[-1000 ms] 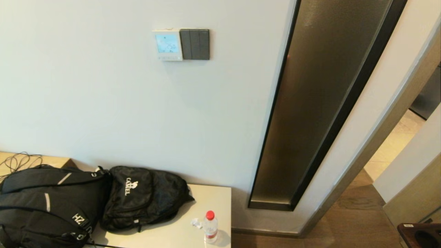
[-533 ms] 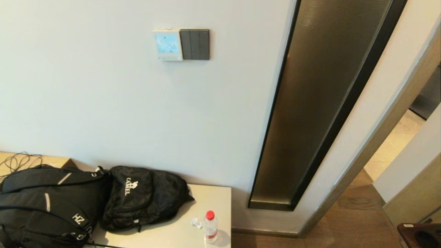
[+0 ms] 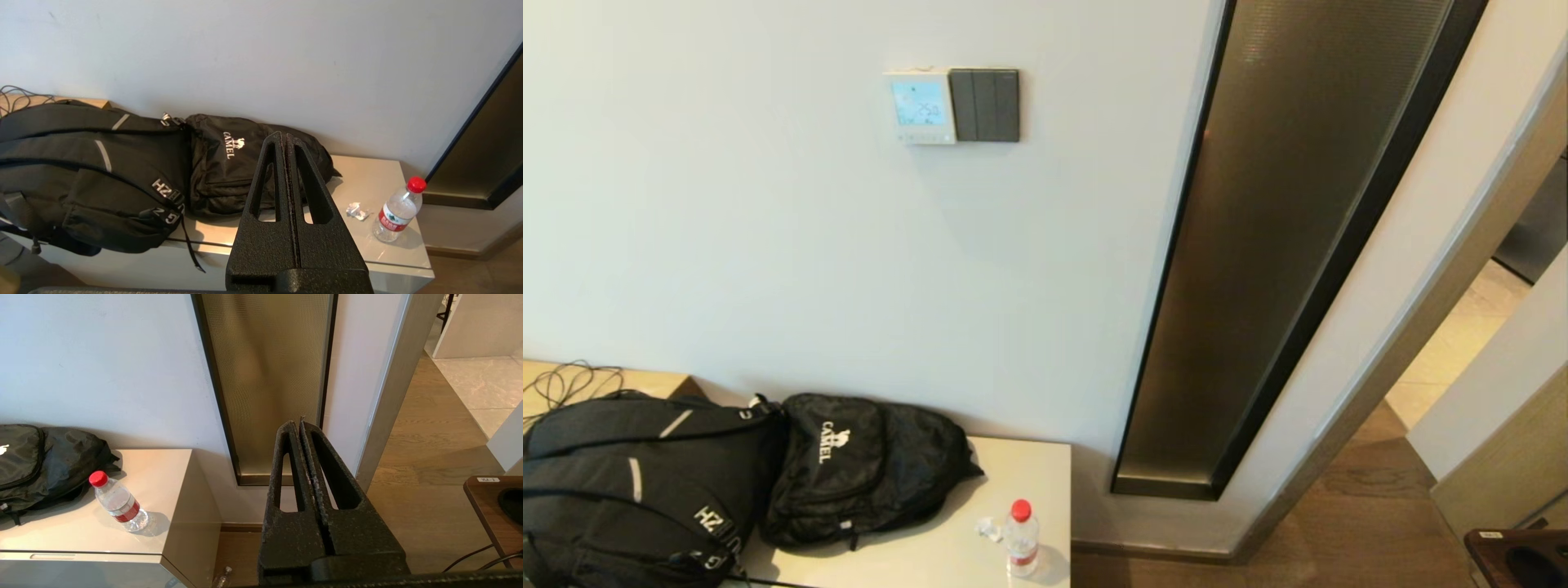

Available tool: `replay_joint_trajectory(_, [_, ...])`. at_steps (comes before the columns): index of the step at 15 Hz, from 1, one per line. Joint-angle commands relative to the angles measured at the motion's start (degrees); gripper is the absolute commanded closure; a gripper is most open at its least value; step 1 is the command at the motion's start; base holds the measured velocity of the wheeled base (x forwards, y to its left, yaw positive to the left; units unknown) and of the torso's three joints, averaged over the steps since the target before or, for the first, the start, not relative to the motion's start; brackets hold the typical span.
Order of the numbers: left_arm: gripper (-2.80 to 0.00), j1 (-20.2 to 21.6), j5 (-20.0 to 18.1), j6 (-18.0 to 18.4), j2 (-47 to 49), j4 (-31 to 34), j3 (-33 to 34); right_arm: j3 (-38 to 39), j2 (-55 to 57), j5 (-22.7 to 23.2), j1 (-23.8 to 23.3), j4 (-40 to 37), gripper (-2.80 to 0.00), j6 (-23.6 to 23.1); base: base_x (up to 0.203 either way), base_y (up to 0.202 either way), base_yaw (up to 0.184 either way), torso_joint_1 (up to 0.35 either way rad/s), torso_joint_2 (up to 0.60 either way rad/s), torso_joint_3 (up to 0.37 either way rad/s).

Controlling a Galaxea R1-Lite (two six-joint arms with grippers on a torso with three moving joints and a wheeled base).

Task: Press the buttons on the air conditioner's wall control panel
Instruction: Turn off the central air conditioner

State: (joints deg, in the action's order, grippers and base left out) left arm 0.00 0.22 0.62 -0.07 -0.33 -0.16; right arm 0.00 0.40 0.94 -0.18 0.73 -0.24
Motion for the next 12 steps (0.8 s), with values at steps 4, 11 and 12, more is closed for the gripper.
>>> replay_joint_trajectory(4, [0.0,0.0,0.04,-0.09,-0.01,-0.02,-0.02,0.0,0.04,0.03,-0.02,0.05,0.0,-0.02,0.0,0.0,0.0,0.0,0.0,0.0])
replay_joint_trajectory(11, [0.0,0.0,-0.04,-0.09,-0.01,-0.2,0.16,0.0,0.04,0.03,-0.17,-0.12,0.0,-0.02,0.0,0.0,0.0,0.0,0.0,0.0])
replay_joint_trajectory(12, [0.0,0.0,-0.13,0.11,-0.01,-0.31,0.12,0.0,0.04,0.03,-0.17,-0.12,0.0,-0.02,0.0,0.0,0.0,0.0,0.0,0.0])
